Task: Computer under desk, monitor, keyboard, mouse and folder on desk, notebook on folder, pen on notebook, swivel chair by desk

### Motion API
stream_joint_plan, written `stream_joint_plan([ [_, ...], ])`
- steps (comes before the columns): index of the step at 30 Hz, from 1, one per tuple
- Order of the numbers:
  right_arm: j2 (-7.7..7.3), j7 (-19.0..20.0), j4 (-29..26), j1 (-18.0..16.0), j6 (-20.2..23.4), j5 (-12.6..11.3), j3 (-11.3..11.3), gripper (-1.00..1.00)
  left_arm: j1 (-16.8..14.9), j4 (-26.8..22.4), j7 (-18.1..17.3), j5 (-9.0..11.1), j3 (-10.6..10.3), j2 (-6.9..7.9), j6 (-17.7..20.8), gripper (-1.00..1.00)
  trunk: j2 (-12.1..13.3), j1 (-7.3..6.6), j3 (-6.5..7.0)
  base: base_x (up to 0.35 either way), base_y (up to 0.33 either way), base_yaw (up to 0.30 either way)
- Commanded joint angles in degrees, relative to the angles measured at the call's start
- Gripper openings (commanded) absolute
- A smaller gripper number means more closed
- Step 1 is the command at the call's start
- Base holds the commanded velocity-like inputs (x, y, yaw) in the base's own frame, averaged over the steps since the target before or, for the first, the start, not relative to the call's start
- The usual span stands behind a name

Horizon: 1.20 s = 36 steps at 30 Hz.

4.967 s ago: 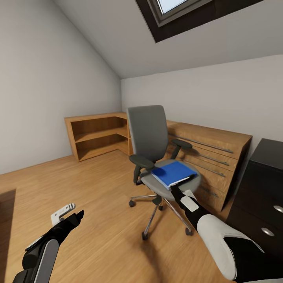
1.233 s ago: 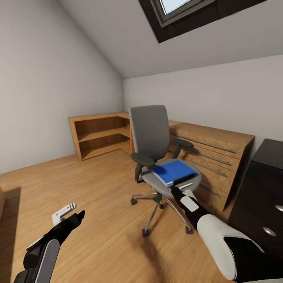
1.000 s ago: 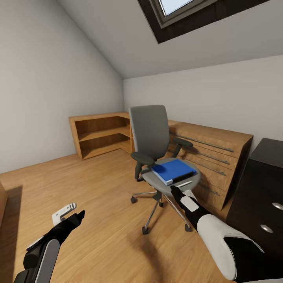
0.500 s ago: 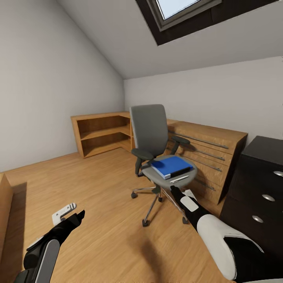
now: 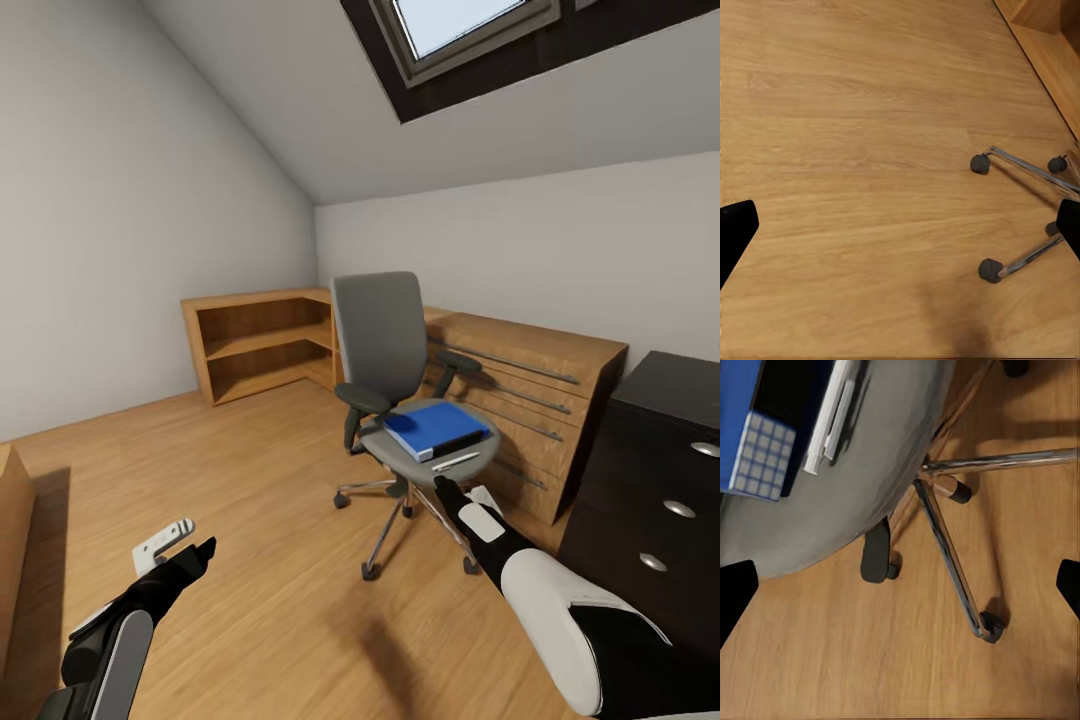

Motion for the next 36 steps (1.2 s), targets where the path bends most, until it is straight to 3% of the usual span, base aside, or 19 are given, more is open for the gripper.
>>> stream_joint_plan([
  [1,0.05,-0.1,0.5,0.4,-0.4,0.3,-0.4,1.0,0.0,0.9,0.5,0.6,0.1,-0.02,0.2,1.0,0.4,-0.24,0.12,0.0,0.0,0.0],
  [5,0.05,-0.1,2.2,1.5,-2.2,2.9,-0.4,1.0,0.0,2.6,0.5,0.5,0.1,0.0,0.2,1.0,2.0,-1.12,0.84,0.0,0.0,0.0],
  [10,0.36,0.2,4.4,3.7,-8.1,9.9,-0.4,1.0,0.0,3.2,0.4,0.5,-0.1,-0.07,0.2,1.0,4.0,-2.22,1.74,0.0,0.0,0.0],
  [11,1.5,0.8,5.5,4.9,-11.8,14.1,-0.5,1.0,0.0,3.4,0.4,0.5,-0.7,-0.08,0.2,1.0,4.4,-2.43,1.92,0.0,0.0,0.0],
  [13,2.0,1.1,6.2,5.4,-13.9,16.2,-0.5,1.0,0.0,3.7,0.4,0.6,-1.1,-0.07,0.2,1.0,5.2,-2.87,2.28,0.0,0.0,0.0],
  [15,2.92,1.3,9.0,7.1,-19.3,21.9,-0.5,1.0,0.0,5.2,0.5,0.6,-2.1,-0.07,0.1,1.0,6.0,-3.31,2.64,0.0,0.0,0.0],
  [19,3.92,1.4,11.6,8.4,-24.1,27.7,-0.5,1.0,0.0,9.5,0.5,0.2,-2.9,-0.07,0.1,1.0,7.6,-4.19,3.36,0.0,0.0,0.0],
  [20,4.49,1.4,12.3,10.1,-26.7,31.6,-0.5,1.0,0.0,12.9,0.5,-1.8,-4.3,-0.05,-0.2,1.0,8.0,-4.41,3.53,0.0,0.0,0.0],
  [21,4.63,1.4,12.5,11.5,-27.4,33.2,-0.5,1.0,0.0,14.3,0.5,-3.3,-4.8,-0.06,-0.4,1.0,8.4,-4.63,3.71,0.0,0.0,0.0],
  [27,4.67,1.4,12.7,15.7,-28.6,38.0,-0.6,1.0,0.0,23.6,0.3,-8.9,-5.5,-0.04,-4.4,1.0,10.8,-5.95,4.79,0.0,0.0,0.0],
  [28,4.6,1.4,12.8,17.7,-28.7,39.0,-0.6,1.0,0.0,30.7,0.1,-10.1,-5.5,0.06,-10.7,1.0,11.2,-6.17,4.97,0.0,0.0,0.0],
  [32,4.39,1.5,12.8,20.6,-28.8,39.5,-0.6,1.0,0.2,37.8,0.0,-10.7,-5.6,0.14,-19.8,1.0,12.8,-7.05,5.69,0.0,0.0,0.0],
  [36,4.06,1.5,12.8,22.6,-28.8,39.6,-0.5,1.0,0.4,41.2,0.0,-11.7,-5.6,0.22,-24.1,1.0,14.4,-7.93,6.41,0.0,0.0,0.0],
])
